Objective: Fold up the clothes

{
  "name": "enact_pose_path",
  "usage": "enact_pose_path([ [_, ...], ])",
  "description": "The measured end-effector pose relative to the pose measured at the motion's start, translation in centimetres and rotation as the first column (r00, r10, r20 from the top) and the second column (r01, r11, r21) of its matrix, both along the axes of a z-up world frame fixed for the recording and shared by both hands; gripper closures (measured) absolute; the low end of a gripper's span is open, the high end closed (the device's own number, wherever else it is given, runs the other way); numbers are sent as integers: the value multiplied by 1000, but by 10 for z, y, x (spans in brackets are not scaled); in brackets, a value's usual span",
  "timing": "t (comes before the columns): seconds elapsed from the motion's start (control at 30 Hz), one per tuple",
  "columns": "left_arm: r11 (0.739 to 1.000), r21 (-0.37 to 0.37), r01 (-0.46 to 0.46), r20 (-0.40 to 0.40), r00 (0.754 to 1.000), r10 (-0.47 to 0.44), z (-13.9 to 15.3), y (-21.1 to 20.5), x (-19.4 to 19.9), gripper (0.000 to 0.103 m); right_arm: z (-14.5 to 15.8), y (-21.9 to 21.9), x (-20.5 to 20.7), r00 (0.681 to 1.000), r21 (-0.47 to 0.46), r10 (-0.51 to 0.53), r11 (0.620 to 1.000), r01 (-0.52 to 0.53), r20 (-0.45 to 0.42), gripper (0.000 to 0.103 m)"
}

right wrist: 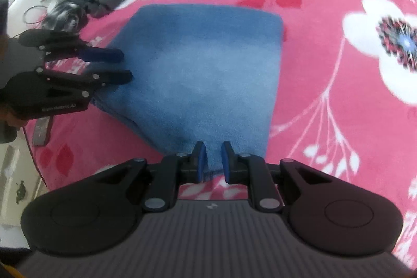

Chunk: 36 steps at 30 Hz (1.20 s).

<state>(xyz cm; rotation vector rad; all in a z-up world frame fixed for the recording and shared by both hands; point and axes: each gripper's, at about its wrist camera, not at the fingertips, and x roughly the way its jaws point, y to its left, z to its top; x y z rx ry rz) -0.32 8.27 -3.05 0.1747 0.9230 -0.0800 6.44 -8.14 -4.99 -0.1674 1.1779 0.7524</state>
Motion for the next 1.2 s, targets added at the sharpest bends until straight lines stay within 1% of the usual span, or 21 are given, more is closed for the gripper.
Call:
enact_pose_path([
  [0.03, 1000, -2, 0, 0, 1000, 0, -1, -1, 0, 66, -12, 5, 1, 1000, -12, 2, 1000, -2, -5, 90],
  [0.07, 1000, 1, 1, 0, 1000, -1, -2, -1, 0, 66, -18, 9, 0, 1000, -14, 9, 1000, -9, 14, 89],
  [0.13, 1000, 4, -2, 3, 1000, 2, -2, -2, 1, 66, -24, 12, -3, 998, -13, 24, 1000, -23, 52, 89],
  [0.23, 1000, 6, 2, 1, 1000, -2, -1, -1, 2, 66, -14, 5, -6, 999, -10, 5, 1000, -4, 33, 89],
  [0.27, 1000, 11, 8, 1, 1000, -8, -1, -2, 2, 65, -6, 2, -6, 1000, -9, -9, 1000, 9, 26, 89],
  [0.33, 1000, 17, 17, 0, 1000, -17, -1, -1, 3, 64, 10, 0, -10, 998, -6, -26, 1000, 27, 51, 89],
  [0.4, 1000, 16, 20, 0, 1000, -20, -1, -1, 3, 64, 17, -2, -15, 998, -9, -40, 999, 41, 56, 89],
  [0.43, 1000, 17, 19, 0, 1000, -19, -1, -1, 3, 64, 12, -1, -16, 998, -17, -45, 999, 45, 39, 89],
  [0.5, 1000, 18, 18, -1, 1000, -18, -2, -2, 2, 63, -12, 6, -15, 999, -51, -38, 998, 37, -2, 89],
  [0.57, 1000, 24, 20, 3, 1000, -20, -2, -3, 1, 64, -33, 12, -12, 998, -40, -69, 997, 69, -6, 88],
  [0.6, 999, 26, 20, 5, 1000, -20, -1, -3, 1, 64, -32, 11, -12, 997, -34, -79, 996, 79, -8, 88],
  [0.67, 1000, 14, 17, 1, 1000, -17, 0, -1, 2, 64, -23, 5, -15, 996, -25, -85, 996, 85, -12, 89],
  [0.73, 1000, 12, 20, -2, 1000, -20, 5, 1, 3, 63, -13, -8, -25, 997, -57, -72, 996, 70, -30, 89],
  [0.8, 1000, 13, 28, 4, 1000, -28, 11, 2, 2, 63, 0, -22, -31, 998, -75, -66, 995, 65, -15, 89],
  [0.83, 999, 13, 33, 9, 999, -33, 14, 3, 2, 63, 8, -29, -31, 998, -77, -70, 995, 70, 4, 89],
  [0.93, 999, 5, 53, 35, 998, -53, 25, 2, 4, 63, 30, -36, -17, 991, -29, -94, 995, 97, 100, 89],
  [1.03, 999, -6, 47, 41, 998, -46, 25, -1, 13, 60, 34, -22, 6, 983, 36, -102, 995, 98, 156, 89],
  [1.07, 999, -2, 42, 29, 999, -42, 21, -3, 17, 59, 30, -15, 10, 983, 48, -93, 995, 86, 159, 89],
  [1.13, 999, 30, 35, -55, 998, -33, 3, -5, 24, 57, 15, -2, 11, 988, 56, -61, 997, 54, 145, 89],
  [1.2, 1000, -11, 9, -63, 998, -10, -1, 0, 23, 57, -9, 7, 8, 993, 37, -49, 998, 46, 104, 88],
])
